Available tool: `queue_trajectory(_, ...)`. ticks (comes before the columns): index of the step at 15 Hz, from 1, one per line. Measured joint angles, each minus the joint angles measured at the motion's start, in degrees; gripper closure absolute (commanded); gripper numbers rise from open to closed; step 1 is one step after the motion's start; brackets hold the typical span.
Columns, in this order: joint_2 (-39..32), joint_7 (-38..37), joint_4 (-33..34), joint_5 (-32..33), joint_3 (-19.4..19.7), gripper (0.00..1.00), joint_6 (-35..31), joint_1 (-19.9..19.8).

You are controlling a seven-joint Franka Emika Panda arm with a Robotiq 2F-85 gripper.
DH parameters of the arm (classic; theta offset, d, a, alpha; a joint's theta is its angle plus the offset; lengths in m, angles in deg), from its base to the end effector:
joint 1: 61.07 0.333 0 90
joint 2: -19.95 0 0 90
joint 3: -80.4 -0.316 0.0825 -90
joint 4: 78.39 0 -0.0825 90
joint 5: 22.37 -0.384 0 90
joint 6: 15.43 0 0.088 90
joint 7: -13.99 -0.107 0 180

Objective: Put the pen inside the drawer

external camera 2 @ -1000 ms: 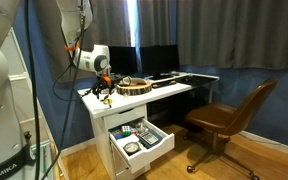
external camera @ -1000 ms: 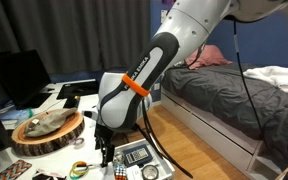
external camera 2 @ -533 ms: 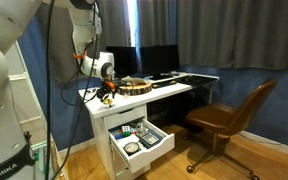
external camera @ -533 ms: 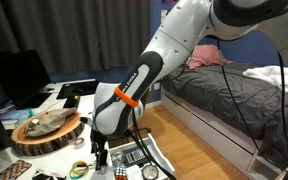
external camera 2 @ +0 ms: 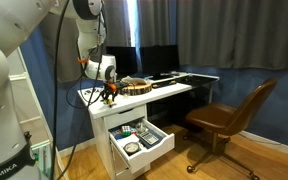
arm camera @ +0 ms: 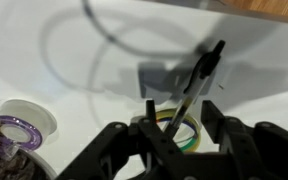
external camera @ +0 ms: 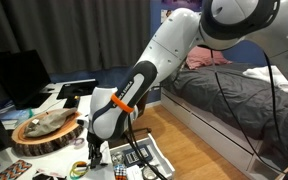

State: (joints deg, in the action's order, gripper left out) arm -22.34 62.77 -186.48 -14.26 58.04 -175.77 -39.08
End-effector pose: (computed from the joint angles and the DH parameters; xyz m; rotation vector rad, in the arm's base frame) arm 0.4707 0.4476 0.1604 -2.0187 -2.1435 -0.3607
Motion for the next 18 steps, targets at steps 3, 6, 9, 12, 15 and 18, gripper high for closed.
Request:
queue_trajectory(3, -1.31, -1.01, 1.26, 1.02, 0.02, 0.98, 0.09, 0.29)
queue_trajectory(6, -1.89, -1.84, 1.82, 1.45, 0.02, 0.97, 0.11, 0.40)
queue_trajectory(9, -1.75, -2.76, 1.75, 1.56, 0.01, 0.97, -0.09, 0.35)
queue_trajectory(12, 0.35, -4.93, -0.07, 1.57, -0.15, 0.97, -2.25, -0.20)
queue_trajectory(15, 5.85, -8.94, -5.97, 1.56, -0.24, 0.97, -6.21, -1.88)
queue_trajectory(18, 11.58, -12.10, -14.53, 1.48, -1.15, 0.97, -11.57, -6.08)
